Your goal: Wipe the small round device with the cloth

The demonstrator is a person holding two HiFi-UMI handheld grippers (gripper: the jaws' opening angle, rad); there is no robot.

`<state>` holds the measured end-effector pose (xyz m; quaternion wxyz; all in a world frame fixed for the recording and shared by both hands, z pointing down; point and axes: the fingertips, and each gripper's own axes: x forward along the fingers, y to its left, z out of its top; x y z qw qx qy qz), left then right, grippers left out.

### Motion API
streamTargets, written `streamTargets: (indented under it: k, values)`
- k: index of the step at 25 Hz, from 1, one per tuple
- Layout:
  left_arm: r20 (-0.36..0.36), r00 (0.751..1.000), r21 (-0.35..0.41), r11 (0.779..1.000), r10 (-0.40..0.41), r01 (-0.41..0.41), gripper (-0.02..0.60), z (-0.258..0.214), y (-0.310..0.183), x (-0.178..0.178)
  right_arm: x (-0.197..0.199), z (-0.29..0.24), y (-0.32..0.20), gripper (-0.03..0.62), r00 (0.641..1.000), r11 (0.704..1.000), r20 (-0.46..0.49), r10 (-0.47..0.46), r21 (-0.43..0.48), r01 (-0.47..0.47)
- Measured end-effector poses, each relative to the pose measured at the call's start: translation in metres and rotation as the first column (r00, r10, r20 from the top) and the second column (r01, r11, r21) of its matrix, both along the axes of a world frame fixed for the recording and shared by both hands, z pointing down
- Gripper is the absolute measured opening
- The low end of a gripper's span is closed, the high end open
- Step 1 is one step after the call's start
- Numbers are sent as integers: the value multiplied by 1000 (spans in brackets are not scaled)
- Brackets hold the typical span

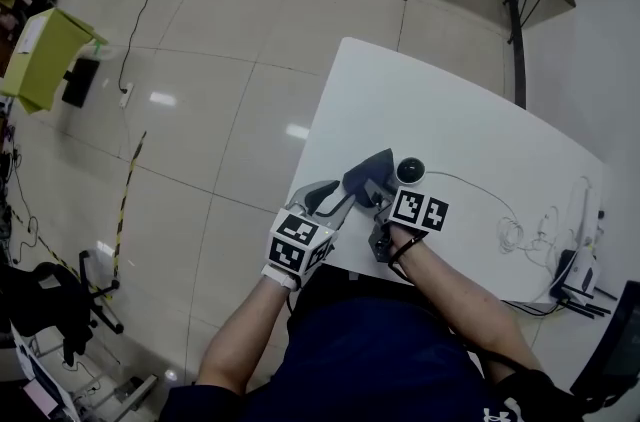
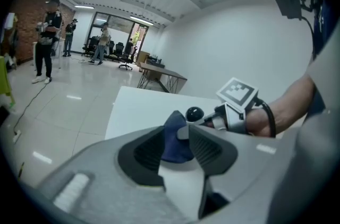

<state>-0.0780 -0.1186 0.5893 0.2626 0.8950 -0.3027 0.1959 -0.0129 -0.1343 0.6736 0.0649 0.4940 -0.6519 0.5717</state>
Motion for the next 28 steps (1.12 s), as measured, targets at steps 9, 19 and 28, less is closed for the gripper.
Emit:
streamTargets:
  k: [9, 19, 28]
  values:
    - [47, 952, 103, 947, 301, -304, 283, -3, 15, 23, -38, -47, 25, 92, 928, 933, 151, -342, 170, 316]
    - [489, 605, 198, 595, 628, -779, 310, -6, 57, 49, -23, -103, 49, 94, 779, 807, 248, -576, 324, 494]
    - [347, 802, 267, 769, 486, -581, 83, -14, 38, 62, 3, -136, 49, 186, 800, 820, 299, -520, 438, 370]
